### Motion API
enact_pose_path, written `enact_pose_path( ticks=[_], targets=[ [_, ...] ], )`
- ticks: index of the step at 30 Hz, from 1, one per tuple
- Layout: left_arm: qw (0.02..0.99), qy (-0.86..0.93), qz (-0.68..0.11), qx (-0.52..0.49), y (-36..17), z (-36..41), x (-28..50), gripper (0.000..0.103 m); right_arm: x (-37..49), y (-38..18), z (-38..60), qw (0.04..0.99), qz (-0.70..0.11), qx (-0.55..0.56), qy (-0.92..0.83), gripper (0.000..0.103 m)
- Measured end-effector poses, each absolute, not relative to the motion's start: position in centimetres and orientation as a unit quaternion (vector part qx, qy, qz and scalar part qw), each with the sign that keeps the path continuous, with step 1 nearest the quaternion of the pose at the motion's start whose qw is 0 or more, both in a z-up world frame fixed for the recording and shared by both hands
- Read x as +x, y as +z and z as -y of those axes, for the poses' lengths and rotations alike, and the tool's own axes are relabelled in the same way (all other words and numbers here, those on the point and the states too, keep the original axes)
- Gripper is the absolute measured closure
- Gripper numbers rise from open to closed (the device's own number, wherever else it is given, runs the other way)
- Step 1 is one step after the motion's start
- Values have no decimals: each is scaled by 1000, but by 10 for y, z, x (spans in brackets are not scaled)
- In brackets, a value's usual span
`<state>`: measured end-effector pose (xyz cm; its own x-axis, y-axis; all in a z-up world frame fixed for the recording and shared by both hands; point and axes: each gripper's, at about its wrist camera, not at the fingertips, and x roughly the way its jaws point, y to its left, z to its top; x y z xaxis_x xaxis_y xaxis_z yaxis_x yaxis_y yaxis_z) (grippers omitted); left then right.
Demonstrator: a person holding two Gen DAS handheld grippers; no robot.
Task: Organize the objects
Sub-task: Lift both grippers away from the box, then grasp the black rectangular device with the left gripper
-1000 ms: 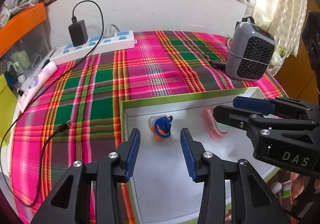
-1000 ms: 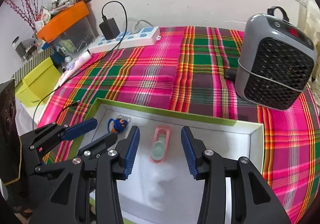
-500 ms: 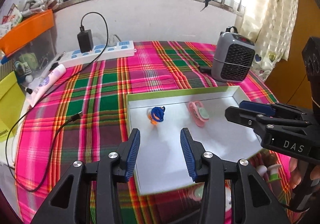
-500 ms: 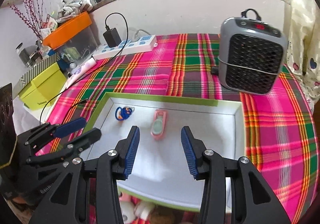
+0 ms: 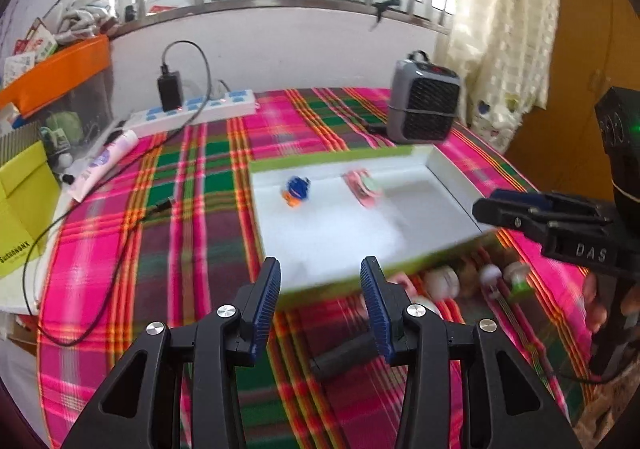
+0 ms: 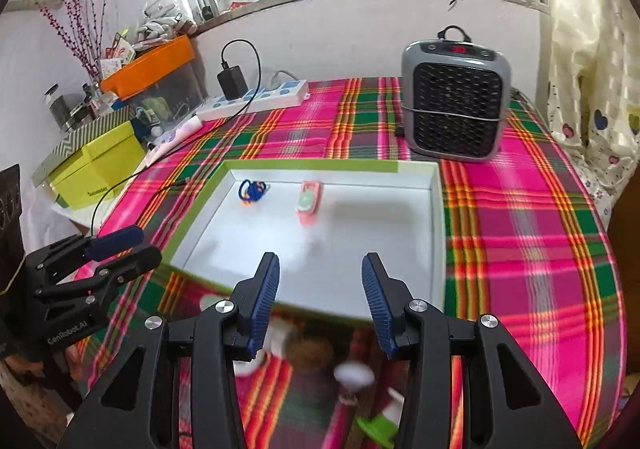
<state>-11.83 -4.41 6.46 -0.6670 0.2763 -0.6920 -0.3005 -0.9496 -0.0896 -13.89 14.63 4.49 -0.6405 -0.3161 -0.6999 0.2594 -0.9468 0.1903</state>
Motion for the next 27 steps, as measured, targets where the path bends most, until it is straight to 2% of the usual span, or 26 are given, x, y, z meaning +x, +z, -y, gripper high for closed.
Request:
enact_pose_path(
  ticks=[13, 27],
  targets=[
    [210, 898, -33, -385, 41, 39, -92, 62, -94, 33, -164, 145, 34, 384, -911, 59],
    [224, 884, -46, -409, 23, 30, -93, 62, -74, 15, -187, 121, 47, 400, -907, 59]
  ],
)
